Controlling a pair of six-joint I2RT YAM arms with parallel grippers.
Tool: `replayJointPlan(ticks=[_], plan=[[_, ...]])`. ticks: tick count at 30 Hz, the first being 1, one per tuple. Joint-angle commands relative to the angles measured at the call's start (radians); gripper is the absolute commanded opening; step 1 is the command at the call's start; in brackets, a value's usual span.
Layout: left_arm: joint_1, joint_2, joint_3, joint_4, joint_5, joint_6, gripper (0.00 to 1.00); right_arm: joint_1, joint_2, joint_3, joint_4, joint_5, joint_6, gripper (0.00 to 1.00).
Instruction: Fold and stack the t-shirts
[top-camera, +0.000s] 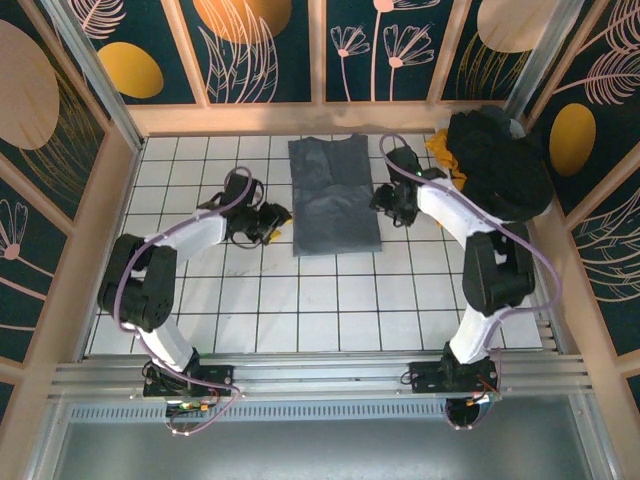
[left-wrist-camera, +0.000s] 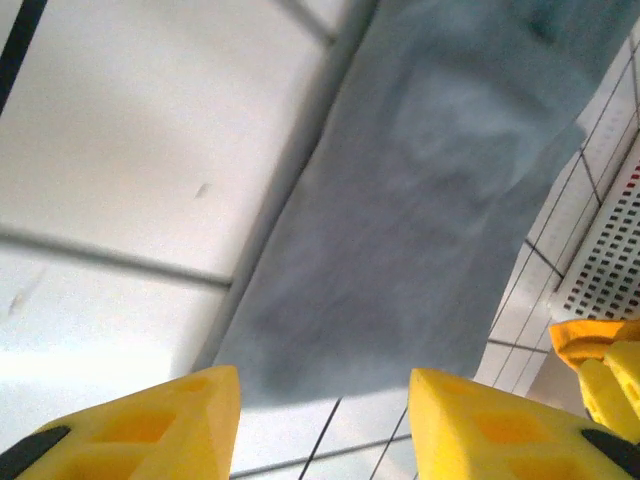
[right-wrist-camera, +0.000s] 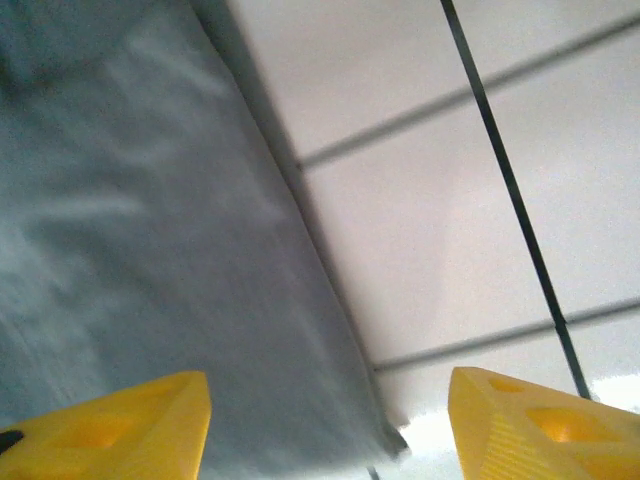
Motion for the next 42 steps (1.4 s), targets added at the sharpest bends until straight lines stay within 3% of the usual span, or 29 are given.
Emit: replayJointPlan(ticks=[1,10,18,20,24,26,28,36,42], plan=[[-0.04,-0.03,-0.098,0.102,0.048,-0.117,0.48,0.015,-0.053,-0.152,0.078,-0.06,0.058,0.59],[-0.073,0.089,-0.112,0.184,0.067,-0.199,0.52,0.016,0.022,-0.204,0.148,-0.159,0.088,0.55],[-0.082,0.176,-0.071,0.229,0.07,-0.221,0.45,0.018,0.069,-0.233,0.169,-0.184,0.124,0.48],[-0.083,0.197,-0.05,0.241,0.073,-0.226,0.42,0.018,0.083,-0.232,0.187,-0.189,0.127,0.43],[-0.086,0.233,-0.002,0.243,0.079,-0.223,0.27,0.019,0.109,-0.207,0.199,-0.186,0.141,0.22],[-0.086,0.231,0.005,0.232,0.068,-0.22,0.04,0.021,0.103,-0.197,0.195,-0.171,0.146,0.08],[-0.086,0.213,0.0,0.204,0.049,-0.208,0.0,0.024,0.086,-0.196,0.178,-0.148,0.149,0.0],[-0.086,0.067,-0.163,0.146,0.091,-0.147,0.0,0.083,-0.056,-0.315,0.111,-0.121,0.15,0.0],[-0.089,-0.103,-0.28,0.019,0.155,-0.052,0.0,0.235,-0.192,-0.462,0.03,-0.185,0.186,0.0]])
